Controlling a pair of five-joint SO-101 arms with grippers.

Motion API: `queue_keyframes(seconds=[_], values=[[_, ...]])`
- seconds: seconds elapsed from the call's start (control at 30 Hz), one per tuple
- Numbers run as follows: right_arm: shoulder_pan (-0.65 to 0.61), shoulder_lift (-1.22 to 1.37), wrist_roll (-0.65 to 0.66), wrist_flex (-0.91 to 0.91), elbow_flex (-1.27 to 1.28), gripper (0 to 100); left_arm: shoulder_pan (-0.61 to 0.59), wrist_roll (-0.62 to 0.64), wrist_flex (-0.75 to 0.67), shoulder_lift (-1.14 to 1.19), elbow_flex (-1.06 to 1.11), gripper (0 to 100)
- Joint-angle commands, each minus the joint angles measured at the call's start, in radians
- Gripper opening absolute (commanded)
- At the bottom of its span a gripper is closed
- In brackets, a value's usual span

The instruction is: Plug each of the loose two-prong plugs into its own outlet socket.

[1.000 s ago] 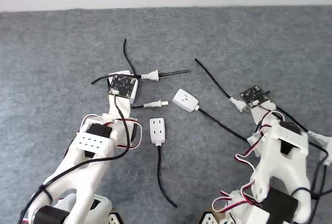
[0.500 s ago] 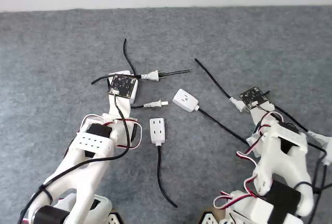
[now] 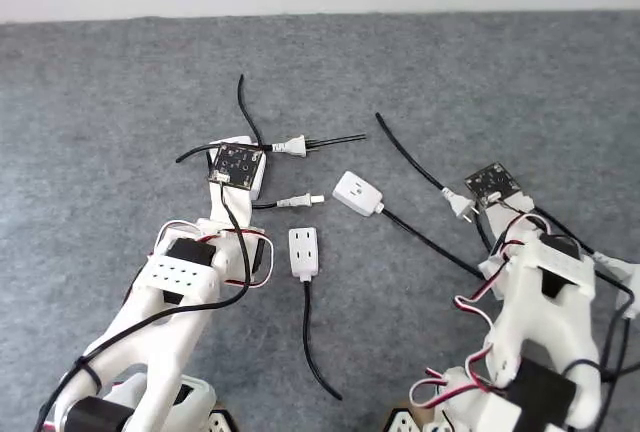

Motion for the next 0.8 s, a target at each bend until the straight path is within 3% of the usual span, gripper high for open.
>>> queue_keyframes(seconds=[0.0, 0.27, 0.47, 0.77], values=[[-0.001, -0.058, 0.011, 0.015, -0.023, 0.8, -0.005, -0.012, -0.015, -0.028, -0.004, 1], [0.001, -0.068, 0.0, 0.036, -0.021, 0.8, -0.005, -0.012, -0.015, -0.028, -0.004, 1], [-0.082, -0.159, -0.161, 0.338, -0.126, 0.8, -0.005, -0.008, -0.015, -0.021, -0.008, 1], [-0.348, -0.575, -0.371, 0.704, -0.161, 0.8, -0.005, -0.005, 0.011, -0.018, -0.03, 1]])
